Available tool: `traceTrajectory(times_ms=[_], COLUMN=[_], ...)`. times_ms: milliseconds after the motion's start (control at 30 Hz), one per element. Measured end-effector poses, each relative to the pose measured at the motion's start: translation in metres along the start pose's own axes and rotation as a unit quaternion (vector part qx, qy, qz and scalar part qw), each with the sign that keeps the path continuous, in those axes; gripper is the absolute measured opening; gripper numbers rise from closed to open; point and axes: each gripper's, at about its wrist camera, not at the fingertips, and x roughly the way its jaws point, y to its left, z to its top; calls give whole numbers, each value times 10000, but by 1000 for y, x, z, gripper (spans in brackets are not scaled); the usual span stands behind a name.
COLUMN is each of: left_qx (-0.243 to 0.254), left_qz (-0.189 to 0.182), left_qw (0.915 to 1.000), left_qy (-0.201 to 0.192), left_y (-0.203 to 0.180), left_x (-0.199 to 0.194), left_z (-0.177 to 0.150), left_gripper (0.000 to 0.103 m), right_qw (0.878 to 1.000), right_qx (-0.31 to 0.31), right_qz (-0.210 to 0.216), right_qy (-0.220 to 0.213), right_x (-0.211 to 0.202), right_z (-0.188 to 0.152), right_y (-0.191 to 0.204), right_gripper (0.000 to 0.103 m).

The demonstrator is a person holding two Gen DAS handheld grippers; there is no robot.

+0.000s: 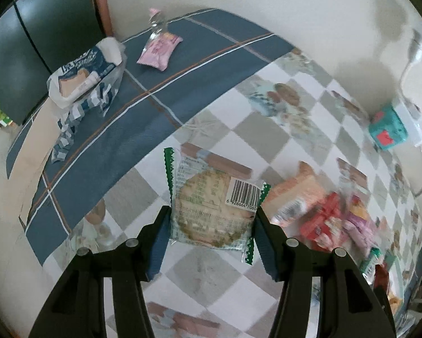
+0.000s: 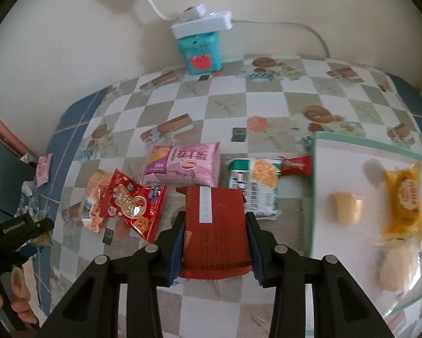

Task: Organize snacks
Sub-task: 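Carry the cracker packet and red package over the white tray and open both tools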

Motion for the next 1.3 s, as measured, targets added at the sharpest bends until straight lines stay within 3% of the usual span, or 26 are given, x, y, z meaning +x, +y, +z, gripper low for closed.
traceTrajectory(times_ms=[467, 800, 1133, 1300], left_qx=[704, 1426, 2125, 2349], left_qz=[-480, -995, -1152, -1338], left_qw=[9961, 9847, 9704, 9625], left_qy=[-243, -149, 17, 232], left_y=[-75, -147, -202, -221], left_x=[-47, -71, -76, -76], left_z=[-59, -118, -166, -185], left_gripper=[58, 58, 58, 58], right_qw=[9972, 9903, 9657, 9539], right_qx=[532, 1107, 2285, 2698], right_qz=[-280, -566, -1125, -1238], right_qy=[-454, -627, -509, -434], right_x=[-69, -102, -120, -124], right_z=[-15, -27, -37, -46], right_y=[-62, -129, -235, -269], right_gripper=[42, 42, 42, 42])
